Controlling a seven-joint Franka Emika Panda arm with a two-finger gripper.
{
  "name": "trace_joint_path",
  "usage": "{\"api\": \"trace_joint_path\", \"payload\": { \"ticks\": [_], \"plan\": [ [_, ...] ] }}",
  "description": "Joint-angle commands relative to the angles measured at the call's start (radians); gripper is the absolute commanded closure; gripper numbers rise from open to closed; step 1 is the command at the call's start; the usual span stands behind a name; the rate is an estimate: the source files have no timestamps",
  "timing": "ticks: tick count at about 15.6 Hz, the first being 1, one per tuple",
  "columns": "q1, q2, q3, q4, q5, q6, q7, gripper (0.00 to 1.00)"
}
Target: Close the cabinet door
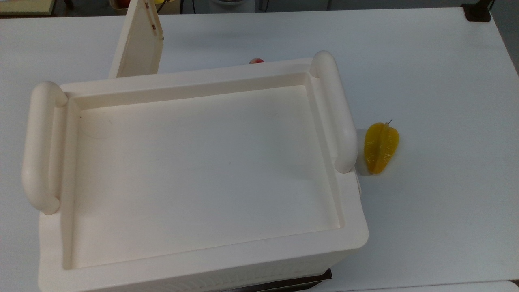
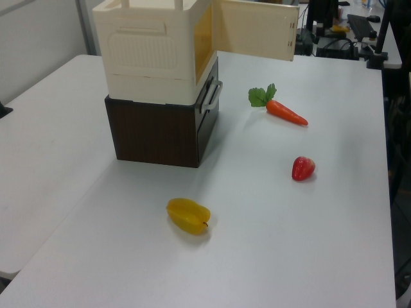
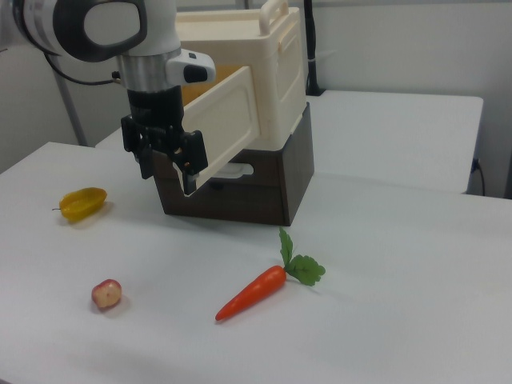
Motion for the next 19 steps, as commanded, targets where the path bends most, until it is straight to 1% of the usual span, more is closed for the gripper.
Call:
{"api": "trace_joint_path", "payload": {
  "ticks": [1,6,15,19],
  "plan": [
    [0.014,-0.011,-0.002,-0.012,-0.015,0.011,0.011,0.00],
    [0.007,-0.016,-0.003,-0.012,-0.010,0.008,0.004,0.00],
    [0.026,-0.019,-0.002,-0.011,0.002,-0.029,0.004,0.00],
    [0.037,-0.008,-0.005,-0.009,0.004,-0.006,-0.059,0.00]
  ]
}}
